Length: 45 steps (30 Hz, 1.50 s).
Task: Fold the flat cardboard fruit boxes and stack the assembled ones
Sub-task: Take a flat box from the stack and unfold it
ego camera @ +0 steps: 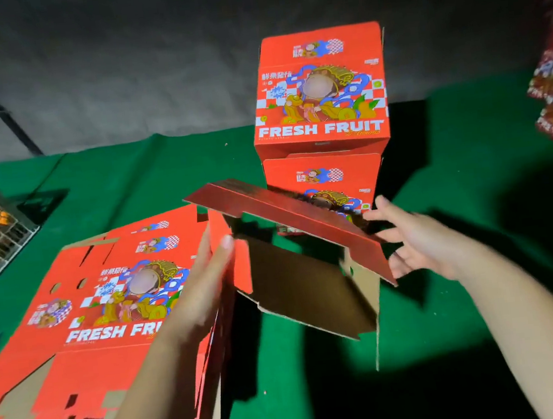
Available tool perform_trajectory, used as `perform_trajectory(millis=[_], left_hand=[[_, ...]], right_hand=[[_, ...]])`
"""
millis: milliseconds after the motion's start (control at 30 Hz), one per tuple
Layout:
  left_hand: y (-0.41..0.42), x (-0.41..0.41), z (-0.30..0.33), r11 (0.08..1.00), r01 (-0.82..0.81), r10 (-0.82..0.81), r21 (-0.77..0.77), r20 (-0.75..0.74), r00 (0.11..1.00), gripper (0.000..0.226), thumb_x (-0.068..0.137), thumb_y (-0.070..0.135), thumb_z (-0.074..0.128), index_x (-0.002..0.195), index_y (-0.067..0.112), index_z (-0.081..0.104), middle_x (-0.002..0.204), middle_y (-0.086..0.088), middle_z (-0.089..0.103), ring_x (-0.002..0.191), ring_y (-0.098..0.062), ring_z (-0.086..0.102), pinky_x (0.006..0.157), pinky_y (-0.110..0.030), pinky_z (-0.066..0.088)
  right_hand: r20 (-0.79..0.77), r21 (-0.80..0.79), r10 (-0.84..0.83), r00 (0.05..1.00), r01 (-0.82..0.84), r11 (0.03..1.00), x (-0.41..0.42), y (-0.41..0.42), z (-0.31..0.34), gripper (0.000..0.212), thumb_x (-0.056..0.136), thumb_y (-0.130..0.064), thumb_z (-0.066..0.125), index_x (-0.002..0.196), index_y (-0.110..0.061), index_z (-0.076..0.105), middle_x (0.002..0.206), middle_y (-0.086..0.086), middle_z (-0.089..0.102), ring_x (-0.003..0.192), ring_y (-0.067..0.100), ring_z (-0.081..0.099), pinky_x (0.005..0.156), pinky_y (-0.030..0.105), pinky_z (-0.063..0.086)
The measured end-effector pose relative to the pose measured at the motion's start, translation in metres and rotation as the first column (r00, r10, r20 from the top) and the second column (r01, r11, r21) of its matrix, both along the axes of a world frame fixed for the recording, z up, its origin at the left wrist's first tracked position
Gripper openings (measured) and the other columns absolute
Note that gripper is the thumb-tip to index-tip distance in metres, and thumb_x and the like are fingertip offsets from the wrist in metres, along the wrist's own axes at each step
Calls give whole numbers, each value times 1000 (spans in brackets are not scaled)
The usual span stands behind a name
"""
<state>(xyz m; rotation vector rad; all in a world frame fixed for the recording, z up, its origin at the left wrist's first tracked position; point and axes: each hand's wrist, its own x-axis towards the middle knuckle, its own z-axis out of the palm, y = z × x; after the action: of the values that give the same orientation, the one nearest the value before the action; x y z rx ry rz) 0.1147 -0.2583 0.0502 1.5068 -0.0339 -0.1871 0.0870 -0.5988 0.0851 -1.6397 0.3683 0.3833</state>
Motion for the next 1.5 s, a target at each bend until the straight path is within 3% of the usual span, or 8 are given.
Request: perform_trajectory(millis=[300,433,667,733,867,1067,1333,1500], left_hand=[[-31,6,35,932,-89,61,352,89,994,10,91,69,59,98,63,61,85,54,59,85,31,57,81,-10,42],[-32,19,39,890,-69,65,450,26,998,72,79,81,57,131,32,66,117,12,70,109,-5,67,104,-39,48],[-57,24,6,986,-31,3,166,167,986,62,100,-11,48,149,23,31,143,18,42,125,18,49,81,-3,47],[-53,32,1,995,-19,2,100,169,986,64,96,-6,57,150,17,29,148,12,45,139,-14,48,85,-9,50],[-42,53,1,978,-76,41,194,180,983,56,98,8,67,148,16,43,142,0,60,123,-4,58,100,-25,52],[-40,57,5,895,-427,389,130,241,889,15,100,19,66,89,9,67,57,16,59,43,5,40,43,-11,35],[-102,-39,-11,876,-478,424,66,369,827,43,93,30,57,135,24,62,132,2,65,129,-12,58,113,-37,42],[-101,-71,-2,998,23,-48,58,473,879,63,98,55,59,152,26,46,118,1,62,111,-12,59,100,-25,45]], right_hand=[[152,398,-22,988,-41,916,-7,-18,3,76,76,-91,53,134,-43,63,139,2,65,118,21,69,100,45,55],[136,397,-48,990,-10,918,-8,-21,-9,101,47,-81,86,138,-54,51,146,-8,59,127,17,63,99,41,55],[400,232,-643,653,607,760,22,6,-49,22,89,-48,67,98,-30,60,107,4,69,91,19,67,84,38,56],[636,217,-552,540,561,799,17,9,-53,29,93,-46,57,93,-19,68,113,-2,71,111,20,65,104,47,48],[925,-197,39,378,389,900,6,17,-59,60,96,-55,51,121,-2,65,139,12,53,134,31,50,113,43,37],[677,-361,-334,656,691,626,29,27,-39,90,82,-43,80,152,-14,33,142,17,36,133,36,37,114,43,27],[215,104,-201,956,182,978,-10,90,-27,113,45,-92,75,145,-55,38,139,-13,63,125,13,62,112,46,45],[424,-12,-202,883,229,973,22,30,-15,18,94,-22,73,110,-15,73,100,1,79,89,15,72,84,37,56]])
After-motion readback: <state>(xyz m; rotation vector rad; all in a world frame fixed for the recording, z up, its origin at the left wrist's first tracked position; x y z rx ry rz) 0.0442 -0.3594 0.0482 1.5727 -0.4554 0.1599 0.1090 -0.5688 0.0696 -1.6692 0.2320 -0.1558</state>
